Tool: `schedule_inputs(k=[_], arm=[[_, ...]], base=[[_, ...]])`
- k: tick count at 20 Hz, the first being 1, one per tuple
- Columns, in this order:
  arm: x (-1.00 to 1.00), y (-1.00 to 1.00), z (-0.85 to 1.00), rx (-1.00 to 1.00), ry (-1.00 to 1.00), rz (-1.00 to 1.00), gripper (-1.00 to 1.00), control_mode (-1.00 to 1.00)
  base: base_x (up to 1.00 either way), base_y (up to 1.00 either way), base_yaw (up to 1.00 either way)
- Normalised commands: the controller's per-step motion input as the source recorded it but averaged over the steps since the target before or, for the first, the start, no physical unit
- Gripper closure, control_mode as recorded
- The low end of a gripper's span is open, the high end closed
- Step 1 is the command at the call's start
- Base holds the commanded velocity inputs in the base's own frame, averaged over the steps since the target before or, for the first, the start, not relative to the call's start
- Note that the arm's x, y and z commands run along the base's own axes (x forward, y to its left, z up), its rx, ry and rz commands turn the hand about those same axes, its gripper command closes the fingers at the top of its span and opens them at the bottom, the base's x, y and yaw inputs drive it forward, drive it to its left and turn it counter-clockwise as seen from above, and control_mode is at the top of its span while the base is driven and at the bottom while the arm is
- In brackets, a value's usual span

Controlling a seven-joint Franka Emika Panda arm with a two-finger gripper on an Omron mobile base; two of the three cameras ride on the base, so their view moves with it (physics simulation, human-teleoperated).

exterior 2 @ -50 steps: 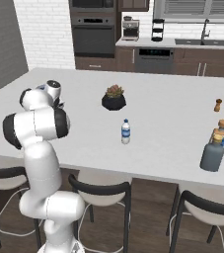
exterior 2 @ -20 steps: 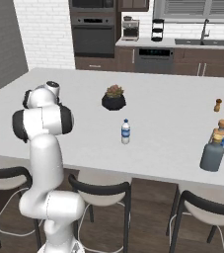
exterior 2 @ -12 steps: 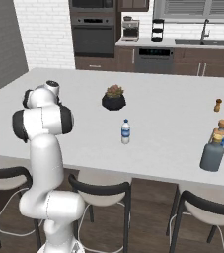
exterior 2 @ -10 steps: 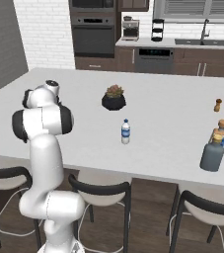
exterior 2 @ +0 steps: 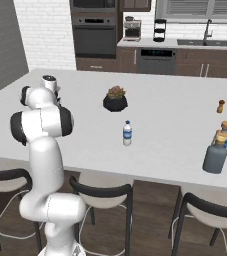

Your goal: Move the plastic bottles in the middle to the plastics group, and the glass bottles in the middle to the glass group.

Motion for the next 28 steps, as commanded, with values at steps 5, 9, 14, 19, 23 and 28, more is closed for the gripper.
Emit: schedule_inputs(k=[5,9,14,19,23,28], arm=[[-0.14,-0.28,0.36,0.00,-0.03,-0.09,-1.00,-1.00],[-0.37,-0.63,0.04,0.00,-0.01,-0.21,-1.00,-1.00],[-0.50,-0.95,0.00,0.03,0.00,-0.28,-1.00,-1.00],[-0.47,-0.99,0.00,0.00,0.00,-0.29,-1.00,-1.00],[-0.45,-0.97,0.00,0.00,0.00,-0.29,-1.00,-1.00],[-0.25,-1.00,0.02,0.00,0.00,-0.30,-1.00,-1.00]], base=[[0.00,0.00,0.00],[0.00,0.00,0.00],[0.00,0.00,0.00],[0.00,0.00,0.00],[0.00,0.00,0.00],[0.00,0.00,0.00]])
